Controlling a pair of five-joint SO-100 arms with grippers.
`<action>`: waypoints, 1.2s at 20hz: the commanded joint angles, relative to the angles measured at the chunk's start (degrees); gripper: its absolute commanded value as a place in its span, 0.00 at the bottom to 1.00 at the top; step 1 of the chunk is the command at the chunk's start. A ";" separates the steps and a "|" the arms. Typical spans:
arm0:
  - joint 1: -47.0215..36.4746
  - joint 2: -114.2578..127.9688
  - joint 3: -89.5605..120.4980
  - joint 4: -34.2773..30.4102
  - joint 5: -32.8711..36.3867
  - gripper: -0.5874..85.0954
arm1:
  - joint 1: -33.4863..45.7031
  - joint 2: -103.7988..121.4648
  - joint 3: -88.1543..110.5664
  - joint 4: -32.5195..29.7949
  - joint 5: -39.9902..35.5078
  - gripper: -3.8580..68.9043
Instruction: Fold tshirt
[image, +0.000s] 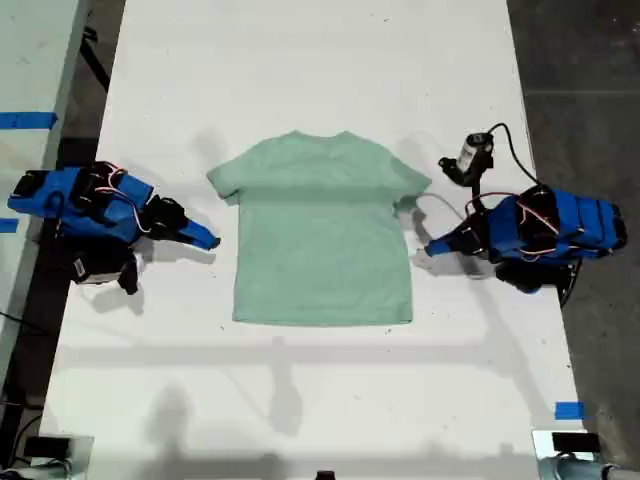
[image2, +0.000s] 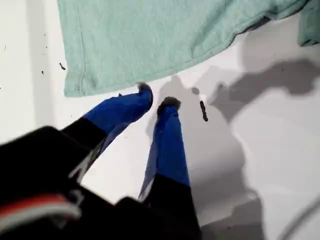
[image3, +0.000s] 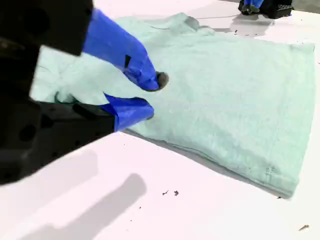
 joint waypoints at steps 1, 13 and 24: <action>-13.97 -12.30 -13.27 -7.73 -2.46 0.01 | 7.12 -13.10 -17.31 -0.09 32.87 0.07; -15.12 -18.02 -18.02 -6.77 -1.93 0.01 | 9.84 -26.02 -24.61 -3.34 28.04 0.07; -30.50 -52.38 -57.04 15.91 19.34 0.01 | 28.12 -61.17 -58.97 5.27 7.73 0.07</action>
